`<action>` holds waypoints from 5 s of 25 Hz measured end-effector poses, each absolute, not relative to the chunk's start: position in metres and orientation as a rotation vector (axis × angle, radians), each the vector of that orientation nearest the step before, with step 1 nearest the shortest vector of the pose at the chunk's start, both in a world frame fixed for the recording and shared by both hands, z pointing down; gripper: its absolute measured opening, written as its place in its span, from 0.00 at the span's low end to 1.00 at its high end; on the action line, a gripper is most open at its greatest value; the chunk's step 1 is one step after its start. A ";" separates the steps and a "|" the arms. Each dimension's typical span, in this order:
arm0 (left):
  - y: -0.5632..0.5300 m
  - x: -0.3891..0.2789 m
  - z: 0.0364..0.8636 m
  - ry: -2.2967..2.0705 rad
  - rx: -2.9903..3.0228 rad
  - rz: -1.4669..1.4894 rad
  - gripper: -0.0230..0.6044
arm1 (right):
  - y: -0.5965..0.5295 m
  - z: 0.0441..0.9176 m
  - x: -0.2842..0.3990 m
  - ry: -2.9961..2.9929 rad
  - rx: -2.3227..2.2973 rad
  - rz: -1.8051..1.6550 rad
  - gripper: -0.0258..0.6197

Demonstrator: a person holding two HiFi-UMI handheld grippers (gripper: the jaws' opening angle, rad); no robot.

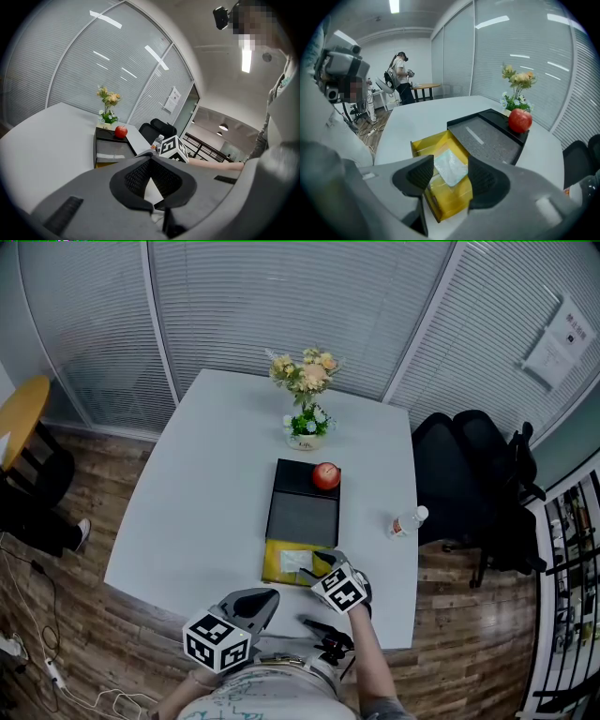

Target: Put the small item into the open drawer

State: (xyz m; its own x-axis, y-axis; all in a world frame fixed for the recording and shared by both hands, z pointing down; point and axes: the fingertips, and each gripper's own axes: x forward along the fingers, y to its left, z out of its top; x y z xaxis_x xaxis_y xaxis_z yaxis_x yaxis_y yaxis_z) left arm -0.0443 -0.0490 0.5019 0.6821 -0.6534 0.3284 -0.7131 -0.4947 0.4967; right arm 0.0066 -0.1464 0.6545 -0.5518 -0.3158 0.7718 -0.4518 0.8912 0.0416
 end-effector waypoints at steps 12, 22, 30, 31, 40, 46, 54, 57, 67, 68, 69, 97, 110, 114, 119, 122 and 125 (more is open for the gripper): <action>-0.050 -0.041 0.502 -1.056 2.259 0.109 0.03 | -0.139 0.646 0.017 -2.201 0.569 0.176 0.36; -0.050 -0.031 0.500 -1.039 2.258 0.104 0.03 | -0.120 0.639 0.022 -2.217 0.554 0.156 0.16; -0.045 -0.021 0.502 -1.020 2.257 0.107 0.03 | -0.104 0.635 0.024 -2.238 0.544 0.117 0.06; -0.044 -0.020 0.502 -1.016 2.257 0.107 0.03 | -0.102 0.635 0.024 -2.240 0.540 0.111 0.05; -0.044 -0.014 0.502 -1.003 2.257 0.095 0.03 | -0.086 0.628 0.022 -2.253 0.481 -0.019 0.04; -0.041 -0.008 0.503 -0.979 2.260 0.097 0.03 | -0.078 0.622 0.021 -2.287 0.490 -0.011 0.04; -0.044 -0.013 0.507 -1.006 2.236 0.083 0.03 | -0.072 0.614 0.023 -2.306 0.524 0.006 0.04; -0.044 -0.013 0.507 -1.005 2.237 0.084 0.03 | -0.069 0.607 0.023 -2.321 0.532 0.014 0.04; -0.044 -0.008 0.507 -0.984 2.248 0.090 0.03 | -0.063 0.585 0.025 -2.356 0.563 -0.057 0.04; -0.044 -0.008 0.507 -0.983 2.250 0.092 0.03 | -0.062 0.583 0.025 -2.361 0.567 -0.064 0.04; -0.044 -0.008 0.507 -0.983 2.253 0.094 0.03 | -0.062 0.580 0.026 -2.366 0.574 -0.070 0.04; -0.070 -0.016 0.473 -1.135 2.441 0.078 0.03 | -0.076 0.502 0.023 -2.644 0.758 -0.049 0.04; -0.068 -0.005 0.470 -1.100 2.459 0.057 0.03 | -0.074 0.479 0.014 -2.706 0.763 -0.033 0.04; -0.068 -0.005 0.472 -1.095 2.454 0.066 0.03 | -0.070 0.485 0.012 -2.698 0.735 -0.040 0.04; -0.068 -0.006 0.474 -1.090 2.445 0.068 0.03 | -0.070 0.487 0.010 -2.695 0.725 -0.028 0.04; -0.068 -0.006 0.477 -1.087 2.442 0.073 0.03 | -0.071 0.490 0.009 -2.687 0.715 -0.028 0.04; -0.069 -0.008 0.478 -1.088 2.437 0.072 0.03 | -0.072 0.492 0.008 -2.680 0.707 -0.025 0.04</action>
State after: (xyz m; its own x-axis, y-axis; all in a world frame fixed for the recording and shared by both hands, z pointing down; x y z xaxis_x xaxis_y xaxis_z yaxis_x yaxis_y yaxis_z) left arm -0.0075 -0.0689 0.4781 0.6847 -0.6908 0.2322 -0.7155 -0.5766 0.3943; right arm 0.0076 -0.0722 0.4918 -0.8068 -0.4798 0.3449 -0.4733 0.8742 0.1089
